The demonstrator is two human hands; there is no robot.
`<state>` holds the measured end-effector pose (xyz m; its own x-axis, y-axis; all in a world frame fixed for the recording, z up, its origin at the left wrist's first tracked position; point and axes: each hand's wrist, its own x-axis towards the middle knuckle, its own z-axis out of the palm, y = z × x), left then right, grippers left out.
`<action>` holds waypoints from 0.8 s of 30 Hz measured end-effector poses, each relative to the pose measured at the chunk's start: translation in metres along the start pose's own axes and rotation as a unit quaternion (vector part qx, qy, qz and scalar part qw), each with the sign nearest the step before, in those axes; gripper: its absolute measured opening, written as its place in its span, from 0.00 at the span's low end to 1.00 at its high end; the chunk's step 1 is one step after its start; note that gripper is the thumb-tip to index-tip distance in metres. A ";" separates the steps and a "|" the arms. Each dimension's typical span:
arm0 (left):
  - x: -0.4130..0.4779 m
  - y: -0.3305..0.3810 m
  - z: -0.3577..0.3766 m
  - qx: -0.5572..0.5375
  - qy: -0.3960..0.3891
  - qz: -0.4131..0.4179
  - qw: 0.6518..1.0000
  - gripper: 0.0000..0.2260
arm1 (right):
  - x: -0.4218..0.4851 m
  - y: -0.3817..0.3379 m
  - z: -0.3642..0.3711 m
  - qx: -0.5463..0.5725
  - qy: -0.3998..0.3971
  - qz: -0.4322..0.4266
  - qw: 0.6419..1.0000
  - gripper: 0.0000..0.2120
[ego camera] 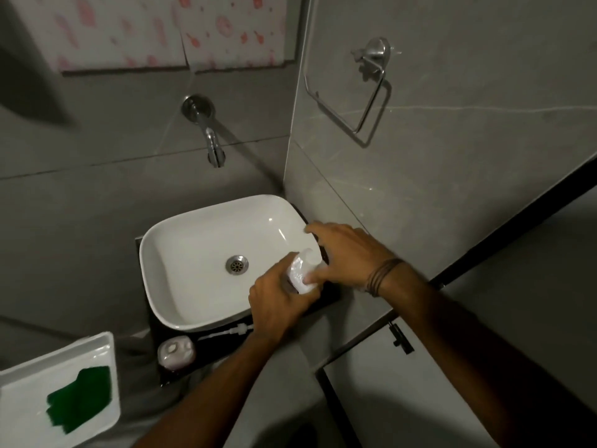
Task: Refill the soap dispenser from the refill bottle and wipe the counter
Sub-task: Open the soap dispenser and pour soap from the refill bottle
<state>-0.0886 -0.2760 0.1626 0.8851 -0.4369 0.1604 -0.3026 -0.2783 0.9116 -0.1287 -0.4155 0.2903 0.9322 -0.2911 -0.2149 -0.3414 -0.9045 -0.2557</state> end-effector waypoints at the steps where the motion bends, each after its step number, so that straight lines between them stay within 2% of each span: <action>1: 0.001 0.001 -0.002 0.008 0.001 0.003 1.000 0.30 | 0.003 -0.004 0.001 -0.042 0.008 0.015 0.999 0.32; 2: 0.002 0.002 -0.004 0.014 0.001 0.006 1.000 0.30 | 0.005 -0.006 0.002 -0.070 0.012 0.015 0.997 0.26; 4: 0.003 0.001 -0.008 0.021 0.005 0.007 1.000 0.31 | 0.005 -0.009 0.000 -0.059 -0.006 -0.005 0.998 0.14; 7: 0.002 -0.002 -0.011 0.028 0.008 0.008 1.000 0.33 | 0.000 -0.012 -0.008 -0.003 -0.009 -0.030 1.000 0.22; 10: -0.001 0.000 -0.011 0.031 0.007 0.014 0.999 0.33 | 0.003 -0.016 -0.005 -0.060 0.012 0.013 0.998 0.25; 12: -0.003 0.001 -0.010 0.025 0.003 0.015 1.000 0.34 | 0.003 -0.015 0.000 -0.068 0.001 -0.002 0.998 0.16; 13: -0.004 0.002 -0.010 0.021 0.006 0.015 1.000 0.34 | 0.001 -0.016 -0.001 -0.049 -0.007 -0.015 0.999 0.15; 15: -0.005 0.003 -0.011 0.016 0.013 0.015 1.000 0.34 | -0.003 -0.016 -0.004 -0.004 -0.001 -0.032 0.999 0.22; 17: -0.005 0.003 -0.010 0.021 0.008 0.019 1.000 0.33 | -0.003 -0.017 -0.005 -0.031 0.019 -0.011 0.999 0.24; 18: -0.004 0.003 -0.009 0.028 0.003 0.019 0.999 0.32 | -0.002 -0.016 -0.004 -0.063 0.024 -0.001 0.998 0.23; 20: -0.003 0.002 -0.008 0.034 -0.002 0.016 0.999 0.33 | -0.002 -0.014 0.001 -0.067 0.013 -0.008 0.998 0.16; 24: -0.003 0.001 -0.009 0.022 0.014 0.019 0.999 0.34 | -0.004 -0.013 -0.001 -0.002 0.019 -0.022 1.000 0.27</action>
<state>-0.0889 -0.2672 0.1664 0.8817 -0.4244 0.2062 -0.3517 -0.2999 0.8868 -0.1282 -0.4034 0.2957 0.9505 -0.2623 -0.1665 -0.2990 -0.9181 -0.2603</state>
